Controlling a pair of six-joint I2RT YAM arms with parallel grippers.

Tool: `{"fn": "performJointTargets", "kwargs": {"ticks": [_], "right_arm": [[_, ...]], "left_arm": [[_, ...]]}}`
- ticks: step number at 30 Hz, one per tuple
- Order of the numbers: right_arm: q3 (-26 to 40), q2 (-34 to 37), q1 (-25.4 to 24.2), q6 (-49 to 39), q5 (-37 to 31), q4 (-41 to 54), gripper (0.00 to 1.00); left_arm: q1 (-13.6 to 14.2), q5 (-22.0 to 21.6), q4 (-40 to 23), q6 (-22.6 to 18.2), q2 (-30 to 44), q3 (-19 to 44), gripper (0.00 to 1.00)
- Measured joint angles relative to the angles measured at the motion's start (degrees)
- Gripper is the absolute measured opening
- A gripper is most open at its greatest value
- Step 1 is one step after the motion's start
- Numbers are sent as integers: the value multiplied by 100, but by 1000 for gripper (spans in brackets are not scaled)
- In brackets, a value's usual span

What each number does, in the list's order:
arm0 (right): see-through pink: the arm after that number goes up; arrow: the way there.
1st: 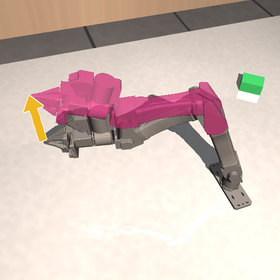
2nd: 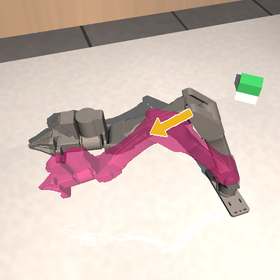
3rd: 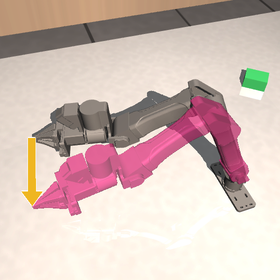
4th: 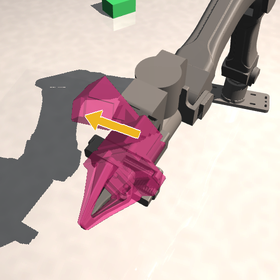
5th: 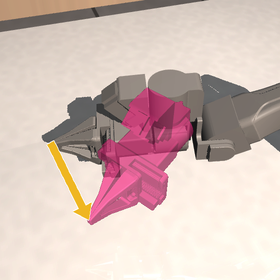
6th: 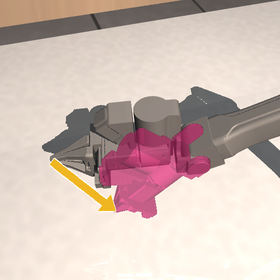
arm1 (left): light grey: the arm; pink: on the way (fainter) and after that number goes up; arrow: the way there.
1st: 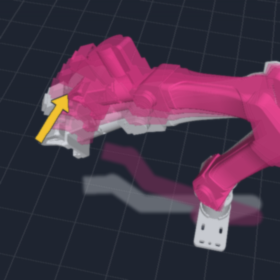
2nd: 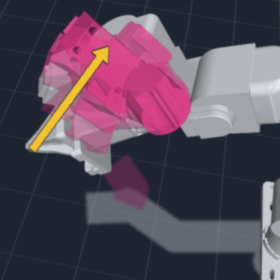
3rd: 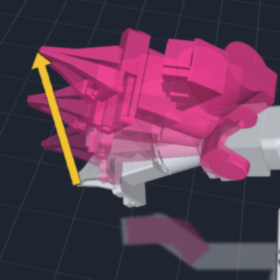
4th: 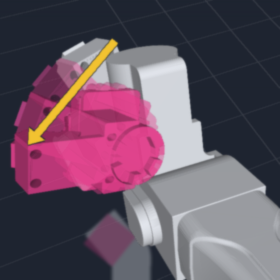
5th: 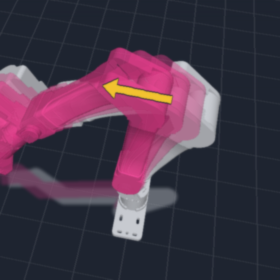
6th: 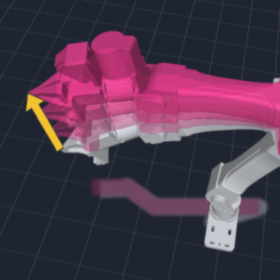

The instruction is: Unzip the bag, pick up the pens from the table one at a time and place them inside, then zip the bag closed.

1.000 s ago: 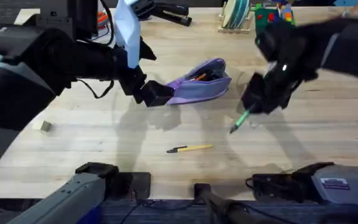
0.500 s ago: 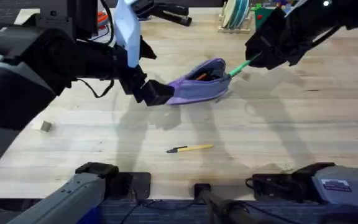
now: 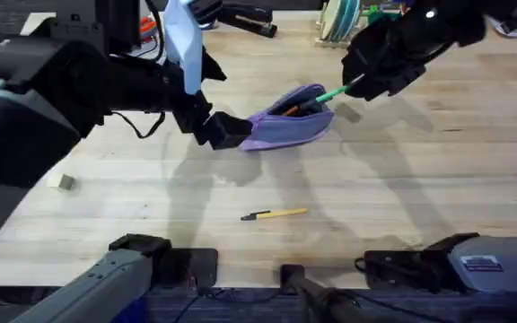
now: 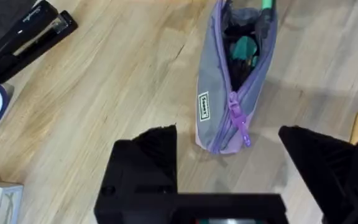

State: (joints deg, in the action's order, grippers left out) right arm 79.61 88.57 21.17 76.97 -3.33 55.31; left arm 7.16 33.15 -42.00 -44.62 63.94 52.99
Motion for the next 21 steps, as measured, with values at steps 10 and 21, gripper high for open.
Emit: {"fn": "performJointTargets", "kwargs": {"ticks": [10,21], "right_arm": [[0,617,238,1165,-28,-586,31],[0,1070,679,1411,94,-857,31]], "left_arm": [[0,0,0,0,2,0,994],[0,0,0,0,1,0,994]]}}
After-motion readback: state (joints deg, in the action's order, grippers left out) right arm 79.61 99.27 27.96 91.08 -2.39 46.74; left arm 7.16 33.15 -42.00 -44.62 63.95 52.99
